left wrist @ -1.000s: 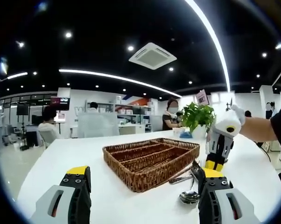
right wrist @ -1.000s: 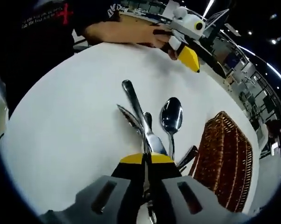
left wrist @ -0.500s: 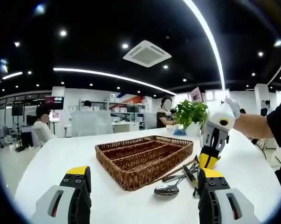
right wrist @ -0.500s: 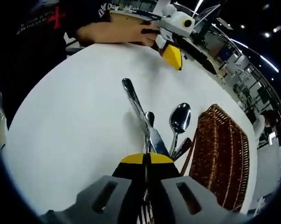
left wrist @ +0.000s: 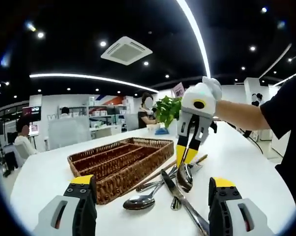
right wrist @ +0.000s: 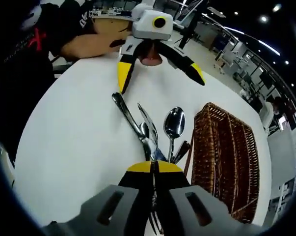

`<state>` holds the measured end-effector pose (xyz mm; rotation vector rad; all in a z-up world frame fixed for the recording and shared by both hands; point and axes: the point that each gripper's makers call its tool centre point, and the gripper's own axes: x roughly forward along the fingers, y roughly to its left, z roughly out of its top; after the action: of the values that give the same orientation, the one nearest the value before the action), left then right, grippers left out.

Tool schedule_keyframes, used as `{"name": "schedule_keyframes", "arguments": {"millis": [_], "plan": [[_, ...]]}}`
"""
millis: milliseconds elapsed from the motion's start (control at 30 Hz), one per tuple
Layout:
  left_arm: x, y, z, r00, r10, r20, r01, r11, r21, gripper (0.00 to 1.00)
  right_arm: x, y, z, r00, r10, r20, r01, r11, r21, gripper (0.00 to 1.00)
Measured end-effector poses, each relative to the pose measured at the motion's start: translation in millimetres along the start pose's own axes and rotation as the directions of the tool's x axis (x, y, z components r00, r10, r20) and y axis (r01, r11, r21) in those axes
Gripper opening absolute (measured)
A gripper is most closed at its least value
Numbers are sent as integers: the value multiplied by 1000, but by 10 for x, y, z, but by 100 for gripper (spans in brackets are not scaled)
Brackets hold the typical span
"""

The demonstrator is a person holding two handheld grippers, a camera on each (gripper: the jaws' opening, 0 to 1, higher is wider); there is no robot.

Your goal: Arrange the knives, forks, and spoons in their matching storage slots by inserting each utensil handle-first until every utensil is classified and aligned in the correct compartment

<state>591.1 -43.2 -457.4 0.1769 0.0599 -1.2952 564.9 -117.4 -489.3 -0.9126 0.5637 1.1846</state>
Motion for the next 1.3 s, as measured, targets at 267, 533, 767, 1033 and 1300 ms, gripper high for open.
{"name": "schedule_keyframes", "arguments": {"millis": [267, 533, 767, 1033, 1300], "plan": [[41, -197, -64, 995, -87, -39, 88, 996, 24, 66, -14, -26, 59, 1000, -1, -7, 2, 996, 91, 0], [82, -289, -71, 992, -116, -43, 118, 992, 54, 26, 60, 38, 91, 1000, 17, -18, -15, 993, 120, 0], [95, -382, -222, 981, -162, -106, 171, 981, 90, 6, 56, 129, 105, 999, 23, -34, -18, 989, 146, 0], [50, -299, -201, 986, -148, -79, 152, 987, 51, 0, 61, 266, 194, 998, 64, -20, -60, 985, 161, 2], [45, -262, -193, 988, -125, -89, 129, 991, 45, 0, 97, 244, 176, 997, 70, 9, -71, 981, 182, 3]]}}
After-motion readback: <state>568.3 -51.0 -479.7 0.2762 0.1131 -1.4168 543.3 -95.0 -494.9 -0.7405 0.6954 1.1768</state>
